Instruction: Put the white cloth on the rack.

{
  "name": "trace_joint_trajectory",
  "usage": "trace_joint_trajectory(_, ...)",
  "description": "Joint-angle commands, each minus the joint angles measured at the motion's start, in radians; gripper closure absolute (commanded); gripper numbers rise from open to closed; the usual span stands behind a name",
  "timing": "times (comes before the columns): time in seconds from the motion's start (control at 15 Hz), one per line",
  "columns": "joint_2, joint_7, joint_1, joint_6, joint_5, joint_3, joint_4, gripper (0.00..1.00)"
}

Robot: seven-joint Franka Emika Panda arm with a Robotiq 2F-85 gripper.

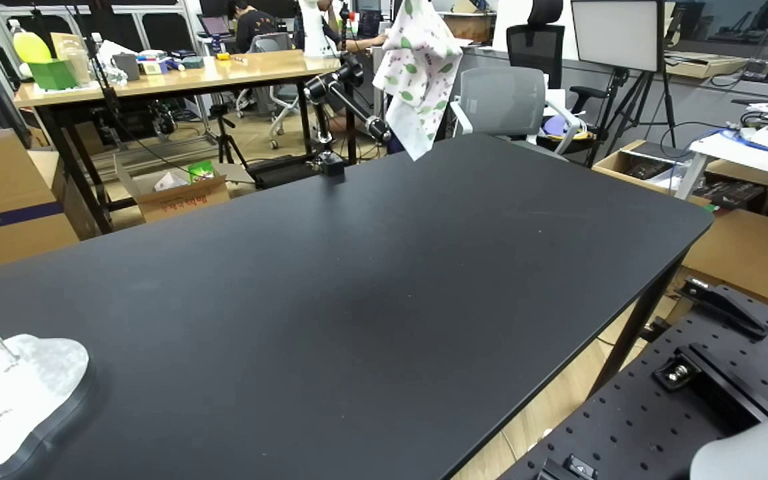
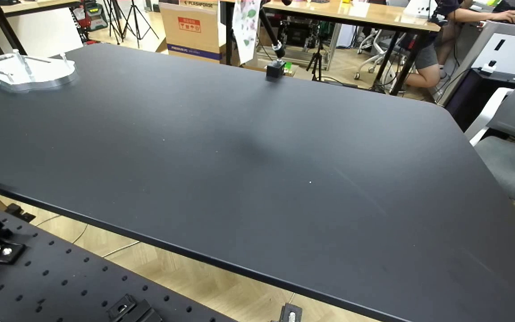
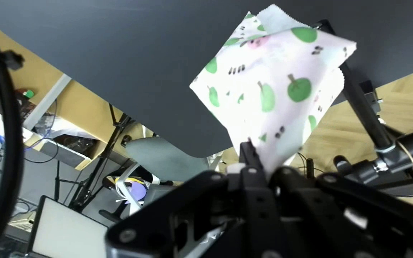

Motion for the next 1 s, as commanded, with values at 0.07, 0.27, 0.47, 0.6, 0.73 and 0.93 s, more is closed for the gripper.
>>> trace_joint_trajectory(0.07, -0.023, -0.027, -0.028, -0.004, -0.006, -0.031, 0.003, 0.99)
trace_joint_trajectory(0.27, 0.001, -0.031, -0.040, 0.032, -0.003, -0.045, 0.002, 0.99)
trace_joint_trajectory(0.47, 0.029, -0.030, -0.043, 0.072, -0.005, -0.051, 0.010, 0.99)
trace_joint_trajectory(0.6, 0.054, -0.037, -0.040, 0.092, 0.001, -0.053, 0.015, 0.99)
trace_joint_trajectory(0.73, 0.078, -0.051, -0.035, 0.112, 0.008, -0.054, 0.019, 0.99)
trace_joint_trajectory(0.93, 0.124, -0.085, -0.026, 0.150, 0.025, -0.057, 0.030, 0.99)
